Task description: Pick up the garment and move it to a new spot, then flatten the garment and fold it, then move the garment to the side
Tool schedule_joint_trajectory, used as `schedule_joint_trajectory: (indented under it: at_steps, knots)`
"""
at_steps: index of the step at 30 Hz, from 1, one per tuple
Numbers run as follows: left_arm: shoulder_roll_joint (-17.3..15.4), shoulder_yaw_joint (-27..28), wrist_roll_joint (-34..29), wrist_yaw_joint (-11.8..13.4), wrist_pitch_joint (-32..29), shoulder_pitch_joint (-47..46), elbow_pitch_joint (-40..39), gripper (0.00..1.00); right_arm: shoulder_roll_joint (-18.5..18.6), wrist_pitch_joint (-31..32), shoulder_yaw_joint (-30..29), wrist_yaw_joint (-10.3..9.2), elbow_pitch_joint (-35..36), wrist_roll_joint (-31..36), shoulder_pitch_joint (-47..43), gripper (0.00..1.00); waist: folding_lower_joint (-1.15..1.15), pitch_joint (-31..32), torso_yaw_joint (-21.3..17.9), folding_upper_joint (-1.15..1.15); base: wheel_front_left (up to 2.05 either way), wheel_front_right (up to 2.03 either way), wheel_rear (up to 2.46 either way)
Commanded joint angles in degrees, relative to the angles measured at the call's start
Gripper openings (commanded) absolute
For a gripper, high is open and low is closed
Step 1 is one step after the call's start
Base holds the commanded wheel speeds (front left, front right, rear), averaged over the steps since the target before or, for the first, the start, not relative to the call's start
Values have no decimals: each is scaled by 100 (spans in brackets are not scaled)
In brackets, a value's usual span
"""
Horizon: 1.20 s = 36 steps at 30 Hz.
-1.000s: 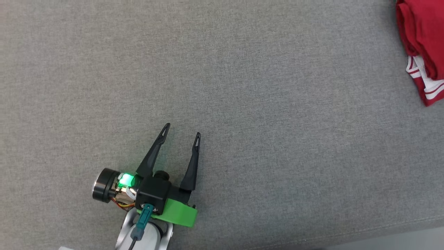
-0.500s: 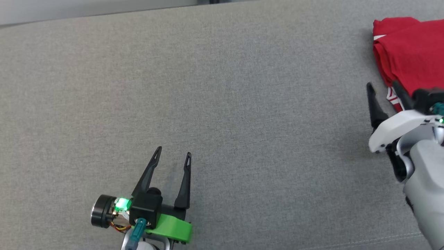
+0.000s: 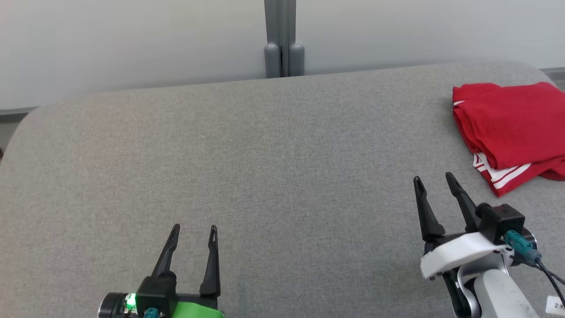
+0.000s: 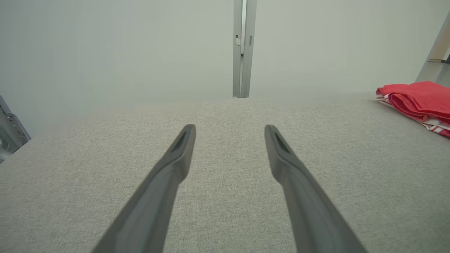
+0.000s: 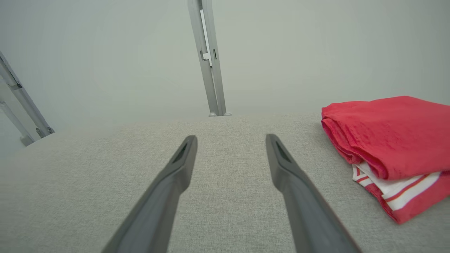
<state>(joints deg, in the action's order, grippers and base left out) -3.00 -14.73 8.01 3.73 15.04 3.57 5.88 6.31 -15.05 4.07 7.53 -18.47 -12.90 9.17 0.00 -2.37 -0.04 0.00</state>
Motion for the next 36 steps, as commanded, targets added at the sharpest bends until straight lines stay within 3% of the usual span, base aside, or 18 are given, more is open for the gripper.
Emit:
schedule_joint_trajectory:
  at_steps: [1, 8, 17, 36]
  knots:
    - [-2, 52, 23, -46, 18, 124, -45, 100, -23, -15, -78, -9, 231, 82, -275, 100, 0, 329, 13, 0, 0, 0, 0]
    - [6, 321, 142, 26, 17, 586, -182, 100, -205, -15, 75, -6, 748, 125, -1061, 100, 0, 711, -109, 0, 0, 0, 0]
    - [5, 399, 183, 45, 17, 943, -308, 100, 51, -15, 469, -6, 990, -120, -1557, 100, 0, 1015, 3, 0, 0, 0, 0]
    - [6, 488, 77, -116, 17, 1055, -224, 100, -90, -16, 445, -6, 1012, -126, -1724, 100, 0, 1126, 76, 0, 0, 0, 0]
